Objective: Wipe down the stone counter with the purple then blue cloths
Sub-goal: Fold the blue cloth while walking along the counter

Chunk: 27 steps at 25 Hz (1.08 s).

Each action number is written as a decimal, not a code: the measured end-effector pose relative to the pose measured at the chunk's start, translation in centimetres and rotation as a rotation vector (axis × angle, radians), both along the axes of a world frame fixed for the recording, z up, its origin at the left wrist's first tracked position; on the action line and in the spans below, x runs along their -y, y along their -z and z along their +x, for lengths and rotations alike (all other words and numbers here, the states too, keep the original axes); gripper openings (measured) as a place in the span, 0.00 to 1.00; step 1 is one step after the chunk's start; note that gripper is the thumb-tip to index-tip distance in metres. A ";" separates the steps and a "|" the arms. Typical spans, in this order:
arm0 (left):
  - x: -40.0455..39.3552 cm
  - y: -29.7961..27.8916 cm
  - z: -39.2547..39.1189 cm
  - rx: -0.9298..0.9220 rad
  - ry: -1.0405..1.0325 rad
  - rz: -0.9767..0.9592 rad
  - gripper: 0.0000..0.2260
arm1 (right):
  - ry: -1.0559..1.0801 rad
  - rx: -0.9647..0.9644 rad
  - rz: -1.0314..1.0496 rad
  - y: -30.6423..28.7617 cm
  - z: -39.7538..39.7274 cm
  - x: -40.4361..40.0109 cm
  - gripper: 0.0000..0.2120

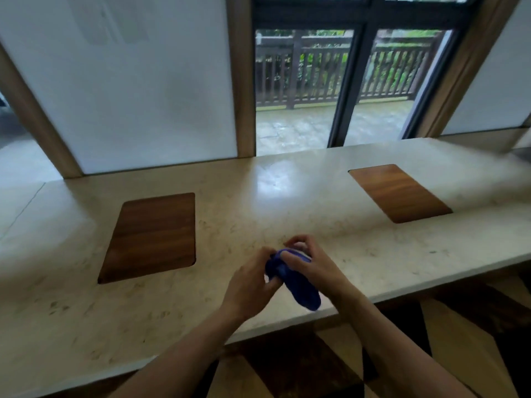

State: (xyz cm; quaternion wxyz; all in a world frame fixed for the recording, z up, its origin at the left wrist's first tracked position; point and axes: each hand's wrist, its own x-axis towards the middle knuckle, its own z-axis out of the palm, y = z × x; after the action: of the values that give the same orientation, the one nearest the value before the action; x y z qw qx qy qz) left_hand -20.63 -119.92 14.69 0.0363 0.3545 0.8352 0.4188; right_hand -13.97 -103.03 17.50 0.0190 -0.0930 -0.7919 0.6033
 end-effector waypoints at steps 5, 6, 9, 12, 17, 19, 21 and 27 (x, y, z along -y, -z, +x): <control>-8.9 -5.7 0.9 0.004 0.050 0.173 0.09 | 0.078 -0.186 0.257 -3.9 6.4 -7.9 0.40; -10.6 -6.2 1.6 0.019 0.089 0.179 0.08 | 0.170 -0.209 0.295 -4.2 7.7 -9.0 0.37; -16.4 -7.4 5.1 0.056 0.224 0.182 0.08 | 0.434 -0.283 0.383 -5.0 12.6 -12.8 0.29; -21.8 -7.9 9.1 0.067 0.352 0.195 0.12 | 0.581 -0.256 0.434 -5.5 18.4 -16.7 0.29; -29.3 -8.0 15.7 0.139 0.563 0.236 0.08 | 0.800 -0.167 0.427 -5.6 26.9 -20.7 0.27; -31.3 -8.1 17.5 0.149 0.629 0.248 0.07 | 0.867 -0.151 0.452 -5.8 29.3 -21.5 0.27; -33.0 -8.3 19.0 0.137 0.688 0.229 0.09 | 0.926 -0.151 0.469 -6.2 31.2 -22.4 0.26; -36.5 -9.1 21.8 0.158 0.736 0.235 0.09 | 0.971 -0.146 0.591 -7.4 34.2 -24.6 0.28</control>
State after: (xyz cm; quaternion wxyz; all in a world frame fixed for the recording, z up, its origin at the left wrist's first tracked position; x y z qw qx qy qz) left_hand 1.16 -83.43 23.79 0.2076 0.5987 0.5933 0.4964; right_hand 20.20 -78.38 24.88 0.3737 -0.3952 -0.7899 0.2832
